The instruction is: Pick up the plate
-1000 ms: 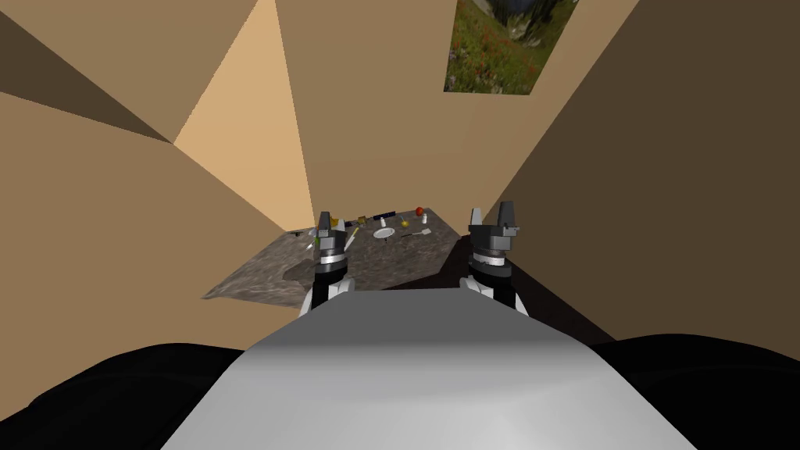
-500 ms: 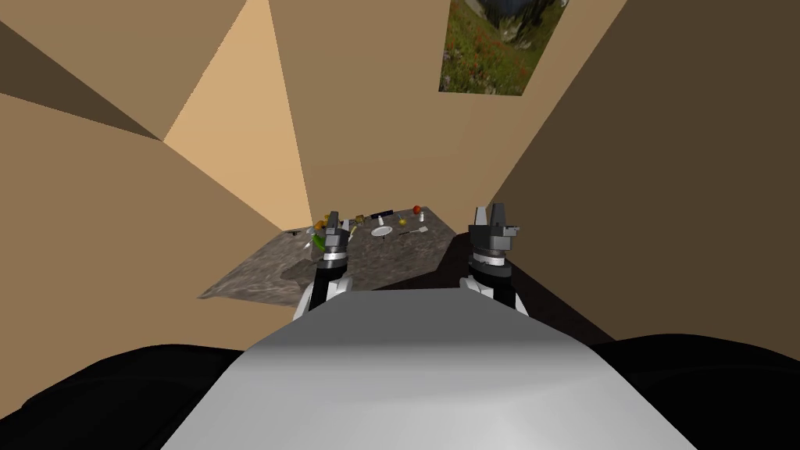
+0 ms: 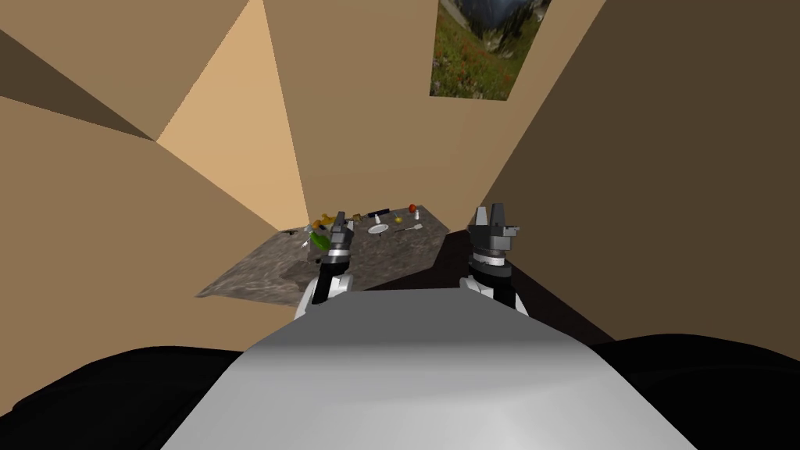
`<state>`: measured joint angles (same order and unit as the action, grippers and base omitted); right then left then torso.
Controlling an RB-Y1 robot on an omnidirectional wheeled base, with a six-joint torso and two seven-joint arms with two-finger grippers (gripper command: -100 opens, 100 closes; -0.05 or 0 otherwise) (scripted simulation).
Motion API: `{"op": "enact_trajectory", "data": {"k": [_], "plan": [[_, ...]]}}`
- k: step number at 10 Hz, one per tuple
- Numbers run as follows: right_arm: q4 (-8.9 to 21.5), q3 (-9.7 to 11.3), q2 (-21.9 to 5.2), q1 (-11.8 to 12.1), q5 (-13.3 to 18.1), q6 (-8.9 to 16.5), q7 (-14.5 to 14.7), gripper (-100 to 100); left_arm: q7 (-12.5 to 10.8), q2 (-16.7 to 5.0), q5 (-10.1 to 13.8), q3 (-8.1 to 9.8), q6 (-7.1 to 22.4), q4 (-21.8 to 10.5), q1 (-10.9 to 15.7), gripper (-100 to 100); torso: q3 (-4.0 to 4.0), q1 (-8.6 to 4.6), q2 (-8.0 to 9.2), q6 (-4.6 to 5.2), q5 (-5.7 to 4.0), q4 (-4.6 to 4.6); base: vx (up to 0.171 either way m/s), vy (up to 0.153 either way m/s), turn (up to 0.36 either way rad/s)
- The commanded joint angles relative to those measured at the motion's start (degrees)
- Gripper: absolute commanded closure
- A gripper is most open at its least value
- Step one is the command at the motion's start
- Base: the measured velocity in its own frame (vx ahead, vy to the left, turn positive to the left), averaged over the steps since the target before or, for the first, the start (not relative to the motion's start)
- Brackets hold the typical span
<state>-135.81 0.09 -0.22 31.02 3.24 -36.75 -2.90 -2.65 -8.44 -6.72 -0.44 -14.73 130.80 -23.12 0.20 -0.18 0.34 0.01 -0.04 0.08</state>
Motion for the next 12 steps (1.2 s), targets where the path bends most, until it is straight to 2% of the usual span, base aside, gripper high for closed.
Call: {"op": "enact_trajectory", "data": {"k": [1,6,12], "plan": [[0.0,0.0,0.0,0.0,0.0,0.0,0.0,0,-1.1,-0.4,-0.2,0.26,2.6,-0.9,1.4,-100,0.00,0.00,0.00,0.00,0.00,0.00,-0.079,-0.063,-0.060],[0.0,0.0,0.0,0.0,0.0,0.0,0.0,0,-3.8,-0.6,-0.6,0.30,10.0,-3.4,4.6,-100,-0.05,0.02,-0.09,-0.01,0.00,-0.02,-0.068,-0.056,-0.053],[0.0,0.0,0.0,0.0,0.0,0.0,0.0,0,-5.3,-0.7,0.9,0.53,19.0,-6.5,7.5,-100,-0.20,0.12,-0.35,-0.03,0.02,-0.08,-0.010,-0.037,-0.017]]}}
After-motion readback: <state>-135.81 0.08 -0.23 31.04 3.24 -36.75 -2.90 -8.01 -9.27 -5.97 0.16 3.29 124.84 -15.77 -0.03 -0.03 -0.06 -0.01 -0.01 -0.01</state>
